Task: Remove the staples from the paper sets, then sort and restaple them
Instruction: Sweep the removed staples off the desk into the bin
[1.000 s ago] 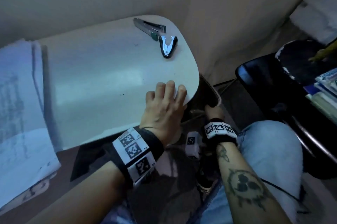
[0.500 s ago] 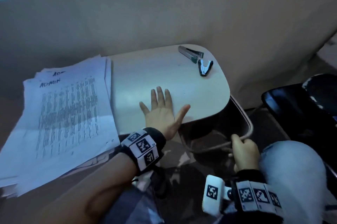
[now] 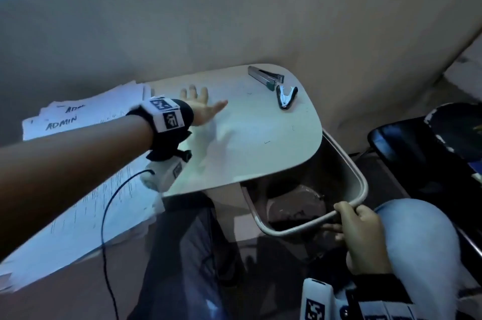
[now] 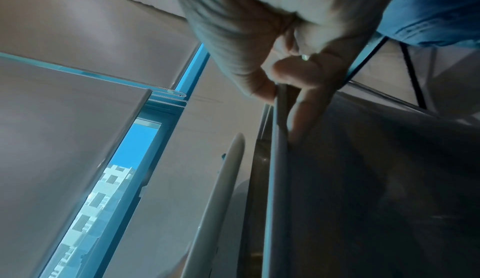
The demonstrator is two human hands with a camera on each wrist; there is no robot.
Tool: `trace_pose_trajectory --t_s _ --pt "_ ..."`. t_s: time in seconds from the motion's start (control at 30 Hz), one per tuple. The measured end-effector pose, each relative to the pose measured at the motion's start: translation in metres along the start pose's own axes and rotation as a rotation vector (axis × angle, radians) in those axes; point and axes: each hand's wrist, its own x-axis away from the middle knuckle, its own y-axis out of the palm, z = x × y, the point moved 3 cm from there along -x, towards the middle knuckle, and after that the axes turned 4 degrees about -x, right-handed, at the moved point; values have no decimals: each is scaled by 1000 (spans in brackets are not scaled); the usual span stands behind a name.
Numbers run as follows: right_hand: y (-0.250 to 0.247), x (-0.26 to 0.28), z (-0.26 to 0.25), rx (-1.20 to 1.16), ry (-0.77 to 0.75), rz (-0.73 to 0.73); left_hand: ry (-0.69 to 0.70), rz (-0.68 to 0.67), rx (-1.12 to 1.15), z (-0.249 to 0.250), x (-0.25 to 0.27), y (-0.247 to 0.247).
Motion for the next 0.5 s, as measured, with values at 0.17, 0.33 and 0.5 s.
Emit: trace_pose_trajectory --t_s 0.17,0.33,0.5 --pt "-4 -1 10 -148 84 -42 -55 39 21 -8 -40 6" --pt "-5 -5 17 -168 127 -73 32 -67 24 13 -55 1" --pt "-3 -11 20 -110 116 -78 304 -66 -151 43 -60 -3"
